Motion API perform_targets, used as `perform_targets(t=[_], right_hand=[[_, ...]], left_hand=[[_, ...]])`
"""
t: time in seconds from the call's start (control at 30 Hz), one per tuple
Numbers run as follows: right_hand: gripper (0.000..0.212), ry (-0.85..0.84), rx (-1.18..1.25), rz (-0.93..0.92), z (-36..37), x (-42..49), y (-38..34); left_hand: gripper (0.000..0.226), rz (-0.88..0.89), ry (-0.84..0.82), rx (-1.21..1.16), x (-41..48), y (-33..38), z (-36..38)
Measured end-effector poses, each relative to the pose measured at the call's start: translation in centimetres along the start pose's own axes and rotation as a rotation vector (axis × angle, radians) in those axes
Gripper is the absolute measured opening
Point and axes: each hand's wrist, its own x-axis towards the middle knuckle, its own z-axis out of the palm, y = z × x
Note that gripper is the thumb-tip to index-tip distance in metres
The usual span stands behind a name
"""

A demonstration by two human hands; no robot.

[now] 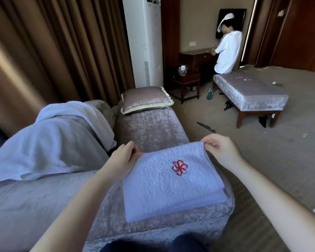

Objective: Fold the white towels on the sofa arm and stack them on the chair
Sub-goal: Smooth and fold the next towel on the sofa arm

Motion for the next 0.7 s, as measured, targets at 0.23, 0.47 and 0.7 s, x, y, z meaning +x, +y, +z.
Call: perform_targets(t=[0.23,0.47,0.7], right_hand=[[0.023,0.039,-0.078,0.145,-0.2,-6.1,-0.3],[0.032,0.023,-0.008,0.215,0.0,-9.8,0.1],[0.034,-0.028,0.15,0.312,-0.6,-10.2,0.1]], left_hand=[[0.037,-0.062,-0.198,0.07,2.5,3.0,0.2],[0.023,-0.129,-0.61,-0.014,7.9,8.8,1.5],[0.021,-0.056,-0.597,-0.055,9.3,10.0,2.6]])
